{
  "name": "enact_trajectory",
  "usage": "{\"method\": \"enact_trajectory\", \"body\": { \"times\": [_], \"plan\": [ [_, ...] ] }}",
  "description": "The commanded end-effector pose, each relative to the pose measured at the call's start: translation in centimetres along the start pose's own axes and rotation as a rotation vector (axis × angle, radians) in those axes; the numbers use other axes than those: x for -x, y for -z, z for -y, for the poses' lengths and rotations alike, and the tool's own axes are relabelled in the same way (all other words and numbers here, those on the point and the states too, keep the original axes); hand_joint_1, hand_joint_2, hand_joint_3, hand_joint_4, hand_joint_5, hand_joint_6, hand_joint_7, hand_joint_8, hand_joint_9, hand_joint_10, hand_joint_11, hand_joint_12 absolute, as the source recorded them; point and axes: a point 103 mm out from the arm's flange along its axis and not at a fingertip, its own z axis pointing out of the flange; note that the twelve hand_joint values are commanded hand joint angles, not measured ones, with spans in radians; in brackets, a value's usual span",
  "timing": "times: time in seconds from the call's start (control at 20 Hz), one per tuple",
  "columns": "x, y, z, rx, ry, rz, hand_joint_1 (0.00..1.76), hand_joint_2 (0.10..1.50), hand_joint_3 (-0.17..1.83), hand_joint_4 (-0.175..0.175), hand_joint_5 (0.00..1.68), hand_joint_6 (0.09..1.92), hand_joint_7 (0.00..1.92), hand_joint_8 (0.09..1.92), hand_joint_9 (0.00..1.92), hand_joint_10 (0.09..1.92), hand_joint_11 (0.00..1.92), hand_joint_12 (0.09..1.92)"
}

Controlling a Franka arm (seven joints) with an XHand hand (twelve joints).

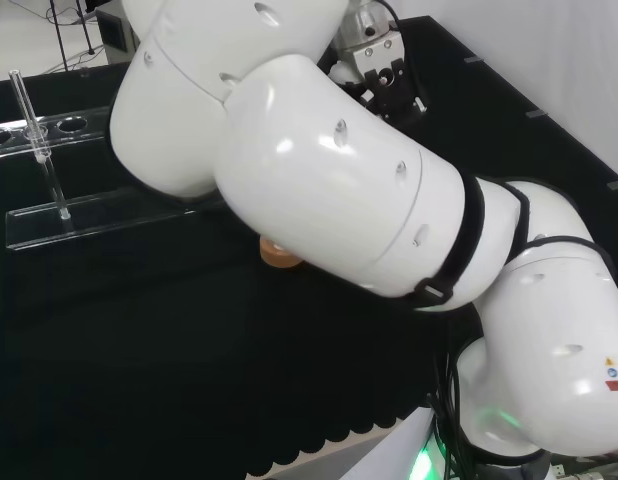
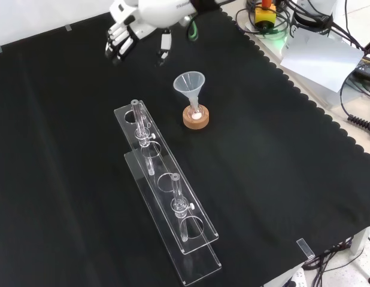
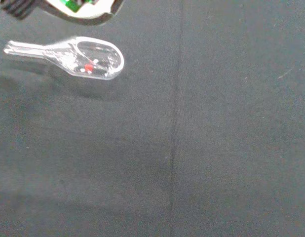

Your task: Remove the funnel from the round-bottom flask.

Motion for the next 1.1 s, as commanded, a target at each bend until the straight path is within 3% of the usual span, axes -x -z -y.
{"method": "enact_trajectory", "body": {
  "times": [0.05,0.3,0.5,0.75,1.0,1.1],
  "plan": [
    [-0.2,1.5,4.6,0.03,-0.003,-0.04,0.84,0.66,0.51,-0.053,0.44,0.09,0.0,0.55,0.12,0.71,0.0,1.25],
    [-0.6,2.1,6.8,0.044,0.024,-0.087,0.82,0.66,0.53,-0.057,0.44,0.09,0.11,0.63,0.22,0.71,0.0,1.32],
    [-1.6,2.1,8.3,0.014,0.062,-0.122,0.77,0.67,0.53,-0.06,0.43,0.09,0.18,0.67,0.34,0.7,0.01,1.4],
    [-3.3,1.9,8.7,-0.037,0.111,-0.175,0.72,0.67,0.54,-0.064,0.35,0.09,0.19,0.69,0.44,0.68,0.23,1.38],
    [-4.9,2.1,8.4,-0.079,0.153,-0.223,0.69,0.65,0.55,-0.059,0.29,0.09,0.17,0.69,0.45,0.67,0.3,1.37],
    [-5.6,2.1,8.2,-0.098,0.163,-0.225,0.66,0.64,0.53,-0.059,0.21,0.09,0.07,0.68,0.33,0.7,0.29,1.41]
  ]
}}
